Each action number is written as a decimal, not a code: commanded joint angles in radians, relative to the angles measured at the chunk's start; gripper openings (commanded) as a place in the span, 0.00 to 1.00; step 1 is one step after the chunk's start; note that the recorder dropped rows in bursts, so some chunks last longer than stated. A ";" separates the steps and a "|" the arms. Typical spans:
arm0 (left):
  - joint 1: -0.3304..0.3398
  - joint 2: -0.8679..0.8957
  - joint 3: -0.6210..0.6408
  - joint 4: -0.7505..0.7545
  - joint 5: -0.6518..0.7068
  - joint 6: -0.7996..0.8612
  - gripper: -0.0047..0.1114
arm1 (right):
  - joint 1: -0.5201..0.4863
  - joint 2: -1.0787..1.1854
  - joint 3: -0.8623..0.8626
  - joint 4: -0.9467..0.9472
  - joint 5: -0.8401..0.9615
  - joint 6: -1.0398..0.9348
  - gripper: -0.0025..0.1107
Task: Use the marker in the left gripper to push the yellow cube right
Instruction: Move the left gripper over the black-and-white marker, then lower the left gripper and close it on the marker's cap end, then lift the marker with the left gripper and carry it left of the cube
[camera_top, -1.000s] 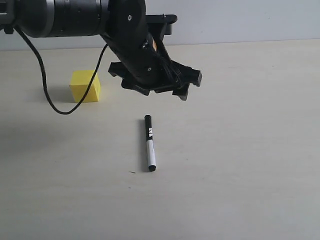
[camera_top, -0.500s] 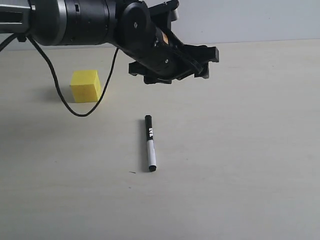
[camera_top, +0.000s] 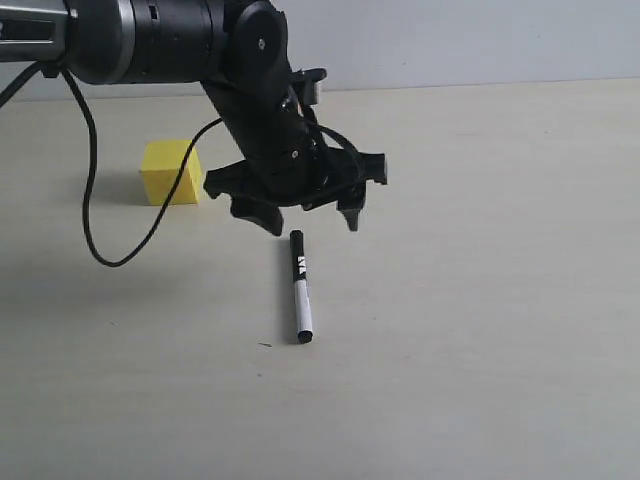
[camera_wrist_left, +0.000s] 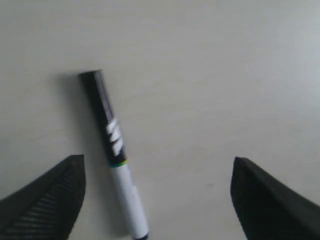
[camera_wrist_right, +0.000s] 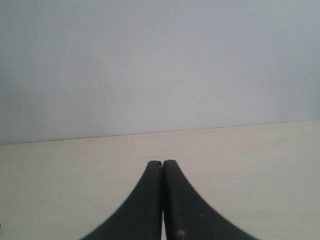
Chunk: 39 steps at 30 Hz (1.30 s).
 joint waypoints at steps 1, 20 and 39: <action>0.004 0.019 -0.007 0.059 0.091 -0.058 0.70 | -0.005 -0.007 0.004 -0.001 -0.005 -0.003 0.02; -0.016 0.143 -0.007 -0.001 0.091 -0.083 0.70 | -0.005 -0.007 0.004 -0.001 -0.005 -0.003 0.02; -0.018 0.172 -0.007 -0.020 0.057 -0.042 0.12 | -0.005 -0.007 0.004 -0.001 -0.005 -0.003 0.02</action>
